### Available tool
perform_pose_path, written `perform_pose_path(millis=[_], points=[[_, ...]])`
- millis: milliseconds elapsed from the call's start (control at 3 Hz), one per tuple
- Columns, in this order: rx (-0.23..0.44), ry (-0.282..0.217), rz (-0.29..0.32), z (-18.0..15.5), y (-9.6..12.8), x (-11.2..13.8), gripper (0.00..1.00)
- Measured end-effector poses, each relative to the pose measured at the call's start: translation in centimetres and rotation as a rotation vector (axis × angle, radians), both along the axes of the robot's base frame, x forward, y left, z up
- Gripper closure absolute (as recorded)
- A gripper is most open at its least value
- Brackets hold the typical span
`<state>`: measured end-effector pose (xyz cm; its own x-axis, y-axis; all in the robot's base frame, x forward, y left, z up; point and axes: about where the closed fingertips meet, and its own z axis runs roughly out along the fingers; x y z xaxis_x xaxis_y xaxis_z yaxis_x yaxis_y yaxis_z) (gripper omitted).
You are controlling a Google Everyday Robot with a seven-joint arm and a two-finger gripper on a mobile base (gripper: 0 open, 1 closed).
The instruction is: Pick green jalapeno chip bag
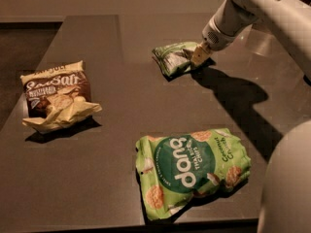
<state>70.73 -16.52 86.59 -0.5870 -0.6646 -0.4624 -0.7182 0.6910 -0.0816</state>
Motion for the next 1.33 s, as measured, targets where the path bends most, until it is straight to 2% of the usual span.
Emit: perform_pose_path(millis=[333, 667, 1000, 1333], points=[[0.032, -0.072, 0.029, 3.7, 0.3, -1.4, 1.00], [0.064, -0.134, 0.064, 7.5, 0.4, -3.1, 1.00], [0.093, -0.172, 0.116, 10.5, 1.1, -4.9, 1.00], [0.098, -0.178, 0.125, 10.9, 1.3, -5.2, 1.00]])
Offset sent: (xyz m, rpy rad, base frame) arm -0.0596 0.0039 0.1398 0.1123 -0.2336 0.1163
